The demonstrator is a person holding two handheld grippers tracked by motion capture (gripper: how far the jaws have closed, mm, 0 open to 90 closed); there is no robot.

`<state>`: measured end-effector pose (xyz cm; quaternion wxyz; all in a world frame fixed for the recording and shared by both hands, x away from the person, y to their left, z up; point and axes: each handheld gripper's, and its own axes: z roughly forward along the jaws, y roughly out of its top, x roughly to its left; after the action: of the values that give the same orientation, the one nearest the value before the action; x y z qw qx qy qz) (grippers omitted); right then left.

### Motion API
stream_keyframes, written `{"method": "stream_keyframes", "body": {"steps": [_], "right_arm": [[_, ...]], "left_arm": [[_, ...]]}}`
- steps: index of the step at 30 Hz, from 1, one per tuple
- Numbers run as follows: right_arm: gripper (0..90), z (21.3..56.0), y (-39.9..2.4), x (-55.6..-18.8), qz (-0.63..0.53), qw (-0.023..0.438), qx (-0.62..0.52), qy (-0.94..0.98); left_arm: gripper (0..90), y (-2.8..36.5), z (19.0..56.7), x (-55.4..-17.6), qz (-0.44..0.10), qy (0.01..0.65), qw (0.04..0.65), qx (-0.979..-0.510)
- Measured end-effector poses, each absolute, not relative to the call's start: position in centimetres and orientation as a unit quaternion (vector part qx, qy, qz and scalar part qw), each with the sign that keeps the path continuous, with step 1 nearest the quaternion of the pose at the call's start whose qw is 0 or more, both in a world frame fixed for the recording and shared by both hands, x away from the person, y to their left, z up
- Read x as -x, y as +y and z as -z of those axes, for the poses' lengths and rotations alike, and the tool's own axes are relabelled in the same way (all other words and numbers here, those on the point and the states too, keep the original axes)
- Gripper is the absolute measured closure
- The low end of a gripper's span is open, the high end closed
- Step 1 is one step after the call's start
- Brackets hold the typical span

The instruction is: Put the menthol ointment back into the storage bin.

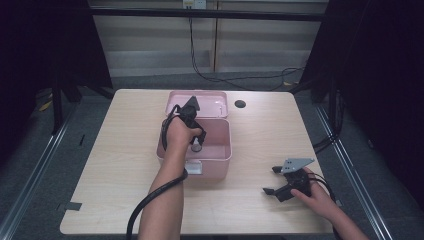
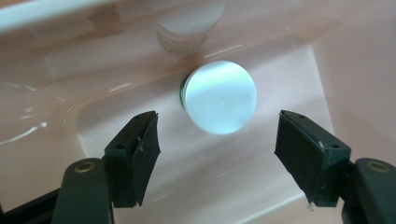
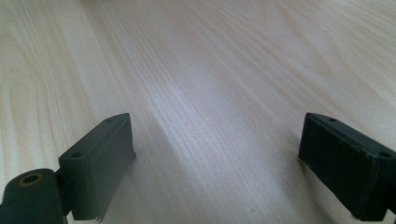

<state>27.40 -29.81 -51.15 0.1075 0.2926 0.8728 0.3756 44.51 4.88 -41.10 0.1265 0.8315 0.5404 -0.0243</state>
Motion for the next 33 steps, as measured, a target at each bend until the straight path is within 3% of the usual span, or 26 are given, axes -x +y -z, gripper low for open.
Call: {"method": "stream_keyframes", "body": {"steps": [33], "right_arm": [[9.8, 51.1, -29.8, -27.4, -0.376, 0.107, -0.291, 0.873]], "left_arm": [[25.9, 7.1, 35.4, -42.2, 0.029, 0.487, 0.134, -0.863]]}}
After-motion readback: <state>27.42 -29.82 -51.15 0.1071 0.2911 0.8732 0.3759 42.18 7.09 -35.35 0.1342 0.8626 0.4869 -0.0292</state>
